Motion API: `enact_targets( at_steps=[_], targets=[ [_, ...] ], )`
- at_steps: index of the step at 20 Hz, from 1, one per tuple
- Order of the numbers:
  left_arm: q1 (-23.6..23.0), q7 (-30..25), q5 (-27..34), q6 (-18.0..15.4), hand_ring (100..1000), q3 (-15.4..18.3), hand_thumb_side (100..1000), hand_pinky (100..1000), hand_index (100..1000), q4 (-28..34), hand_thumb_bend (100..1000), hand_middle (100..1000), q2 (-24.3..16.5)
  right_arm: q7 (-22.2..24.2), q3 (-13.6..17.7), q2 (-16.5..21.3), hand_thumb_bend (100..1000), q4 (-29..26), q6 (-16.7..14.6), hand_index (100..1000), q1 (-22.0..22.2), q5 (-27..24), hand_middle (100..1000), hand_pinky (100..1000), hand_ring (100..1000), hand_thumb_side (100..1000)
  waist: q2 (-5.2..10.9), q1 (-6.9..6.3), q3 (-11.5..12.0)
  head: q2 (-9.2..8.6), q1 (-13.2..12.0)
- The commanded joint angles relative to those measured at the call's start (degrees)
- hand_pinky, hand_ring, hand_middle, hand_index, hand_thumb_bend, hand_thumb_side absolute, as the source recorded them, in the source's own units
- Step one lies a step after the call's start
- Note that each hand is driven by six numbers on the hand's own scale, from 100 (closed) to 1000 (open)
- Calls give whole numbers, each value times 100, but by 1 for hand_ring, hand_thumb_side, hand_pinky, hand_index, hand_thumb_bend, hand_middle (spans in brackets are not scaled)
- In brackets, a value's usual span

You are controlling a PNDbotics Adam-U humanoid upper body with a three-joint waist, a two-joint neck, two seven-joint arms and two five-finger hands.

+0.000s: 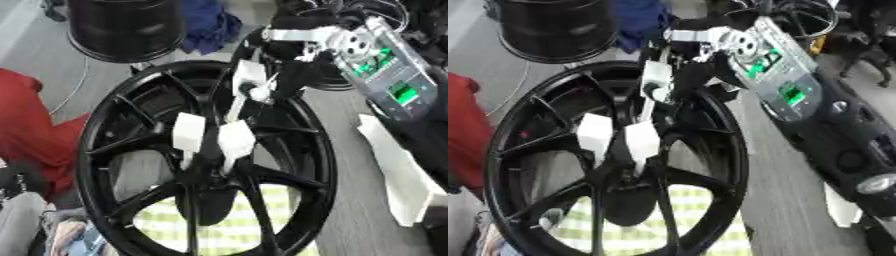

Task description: Pull the pin out of the wheel hub.

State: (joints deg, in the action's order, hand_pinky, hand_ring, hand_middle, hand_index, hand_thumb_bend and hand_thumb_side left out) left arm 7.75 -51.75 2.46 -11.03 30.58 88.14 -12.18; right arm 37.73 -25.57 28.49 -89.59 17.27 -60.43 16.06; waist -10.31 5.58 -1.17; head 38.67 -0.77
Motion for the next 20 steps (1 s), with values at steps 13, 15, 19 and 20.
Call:
enact_targets(
  at_steps=[13, 15, 19, 20],
  targets=[
    [-36, -22, 30, 22, 669, 426, 871, 694, 782, 139, 100, 619, -124, -943, 1741, 1394, 106, -980, 650, 602, 1326, 287, 470, 538, 555, 204, -10, -143, -608, -189, -389],
    [-33, -22, 27, 1, 669, 491, 871, 694, 782, 126, 100, 619, -130, -1112, 2016, 1237, 122, -716, 818, 626, 1601, 455, 483, 555, 568, 221, -46, -153, -703, -226, -429],
    [-23, -22, 9, -23, 669, 446, 871, 694, 782, 112, 100, 619, -140, -1448, 2563, 1060, 122, -662, 786, 626, 2147, 750, 483, 555, 568, 221, -39, -127, -634, -217, -353],
    [-20, -22, 7, -26, 669, 433, 871, 694, 782, 111, 100, 619, -141, -1523, 2683, 1041, 122, -702, 726, 626, 2268, 761, 483, 555, 568, 221, -37, -121, -614, -215, -335]
  ],
)
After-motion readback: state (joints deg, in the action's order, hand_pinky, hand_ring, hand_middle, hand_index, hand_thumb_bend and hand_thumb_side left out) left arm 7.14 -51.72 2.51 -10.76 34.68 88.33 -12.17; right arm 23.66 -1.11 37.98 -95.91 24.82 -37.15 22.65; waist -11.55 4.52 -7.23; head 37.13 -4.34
